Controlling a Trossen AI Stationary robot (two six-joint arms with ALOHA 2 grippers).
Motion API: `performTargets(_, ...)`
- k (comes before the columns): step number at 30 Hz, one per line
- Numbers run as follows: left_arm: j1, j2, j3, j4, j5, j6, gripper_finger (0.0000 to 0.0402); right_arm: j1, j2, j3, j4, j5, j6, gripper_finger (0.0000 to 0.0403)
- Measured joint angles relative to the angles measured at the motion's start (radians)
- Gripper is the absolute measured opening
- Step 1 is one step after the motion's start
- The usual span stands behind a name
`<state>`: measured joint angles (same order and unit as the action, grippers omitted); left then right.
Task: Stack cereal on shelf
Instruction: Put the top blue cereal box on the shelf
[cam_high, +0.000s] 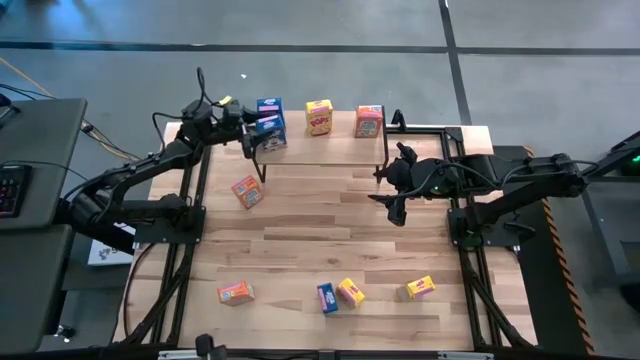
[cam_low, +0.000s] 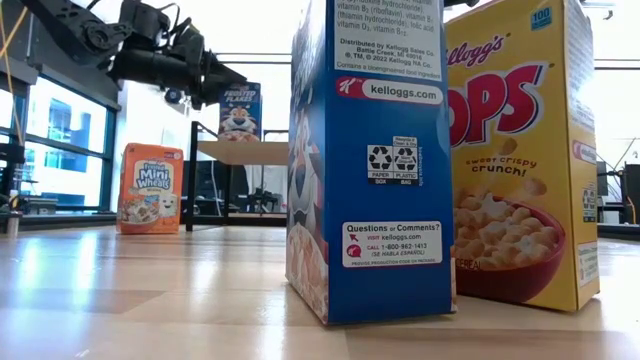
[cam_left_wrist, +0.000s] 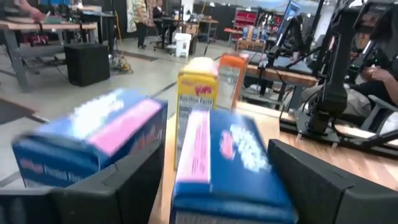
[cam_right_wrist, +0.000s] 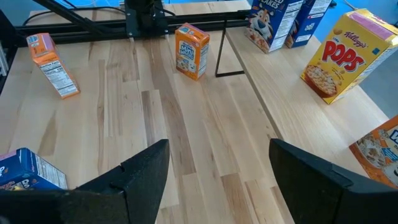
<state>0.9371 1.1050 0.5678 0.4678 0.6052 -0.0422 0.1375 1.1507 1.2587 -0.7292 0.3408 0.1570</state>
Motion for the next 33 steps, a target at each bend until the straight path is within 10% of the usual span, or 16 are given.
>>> performTargets(14, 0.0, -0.171, 0.028, -0.001, 0.002, -0.078, 0.028, 0.0, 0.0, 0.0, 0.0, -0.016, 0.002, 0.0268)
performTargets(23, -0.012, -0.248, 0.028, -0.007, 0.241, -0.228, 0.028, 0.0, 0.0, 0.0, 0.001, -0.016, 0.0, 0.0268)
performTargets(33, -0.14, -0.289, 0.028, -0.062, 0.248, -0.284, 0.028, 0.0, 0.0, 0.0, 0.001, -0.019, 0.0, 0.0268)
